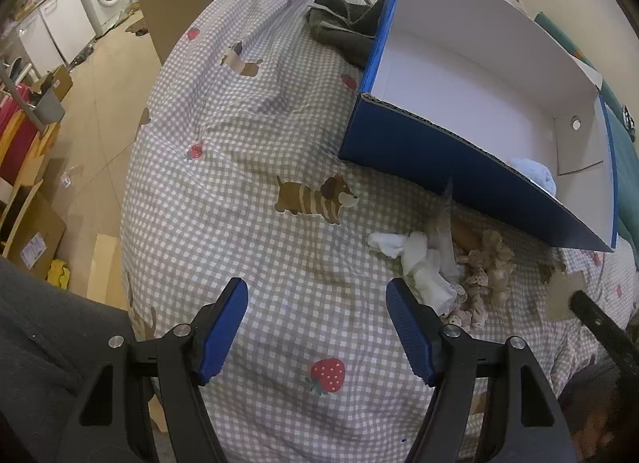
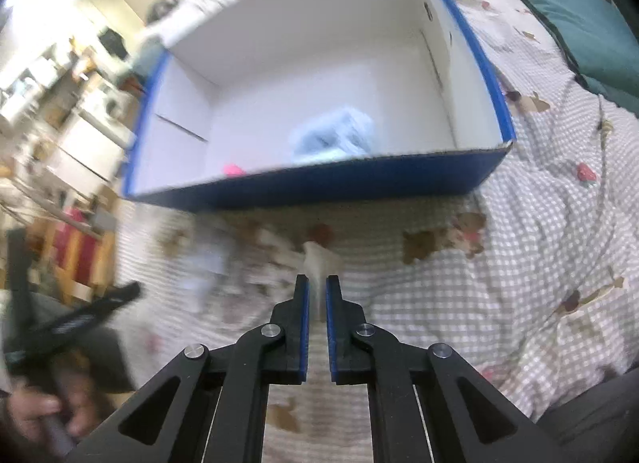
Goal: Organize soft objects
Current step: 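Withdraw both tools from the box back toward the remaining items, then grasp the white cloth bunny with the left tool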
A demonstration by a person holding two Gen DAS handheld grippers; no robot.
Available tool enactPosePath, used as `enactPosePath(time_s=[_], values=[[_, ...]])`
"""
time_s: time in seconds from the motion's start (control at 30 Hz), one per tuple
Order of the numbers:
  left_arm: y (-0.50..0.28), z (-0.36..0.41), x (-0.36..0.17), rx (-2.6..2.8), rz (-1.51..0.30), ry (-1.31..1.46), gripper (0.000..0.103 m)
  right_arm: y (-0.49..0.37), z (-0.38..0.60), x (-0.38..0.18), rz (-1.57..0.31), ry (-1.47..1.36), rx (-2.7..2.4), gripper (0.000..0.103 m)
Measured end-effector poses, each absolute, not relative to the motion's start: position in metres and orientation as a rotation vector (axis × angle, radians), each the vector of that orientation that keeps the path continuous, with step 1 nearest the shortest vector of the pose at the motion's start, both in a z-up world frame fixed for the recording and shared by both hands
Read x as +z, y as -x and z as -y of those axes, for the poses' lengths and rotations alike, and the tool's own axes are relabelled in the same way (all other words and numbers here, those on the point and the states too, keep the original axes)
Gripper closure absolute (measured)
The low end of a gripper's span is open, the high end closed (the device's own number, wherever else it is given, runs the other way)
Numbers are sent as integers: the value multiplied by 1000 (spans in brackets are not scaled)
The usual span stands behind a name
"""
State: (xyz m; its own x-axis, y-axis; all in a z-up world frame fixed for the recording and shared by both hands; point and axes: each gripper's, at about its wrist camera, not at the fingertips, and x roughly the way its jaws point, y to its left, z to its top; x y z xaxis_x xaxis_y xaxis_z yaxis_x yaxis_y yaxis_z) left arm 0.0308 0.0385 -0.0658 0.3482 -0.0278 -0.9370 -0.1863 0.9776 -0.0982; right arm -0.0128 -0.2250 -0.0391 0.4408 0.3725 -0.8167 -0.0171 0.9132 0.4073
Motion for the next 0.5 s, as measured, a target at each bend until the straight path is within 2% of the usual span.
enactPosePath(time_s=[0.3, 0.4, 0.5], values=[[-33, -43, -66, 136, -1196, 189, 34, 23, 238, -29, -1058, -403, 275, 94], [-34, -38, -69, 103, -1206, 179, 43, 22, 226, -30, -1057, -406, 280, 94], [-40, -25, -74, 41, -1222, 170, 45, 19, 225, -32, -1064, -417, 281, 94]])
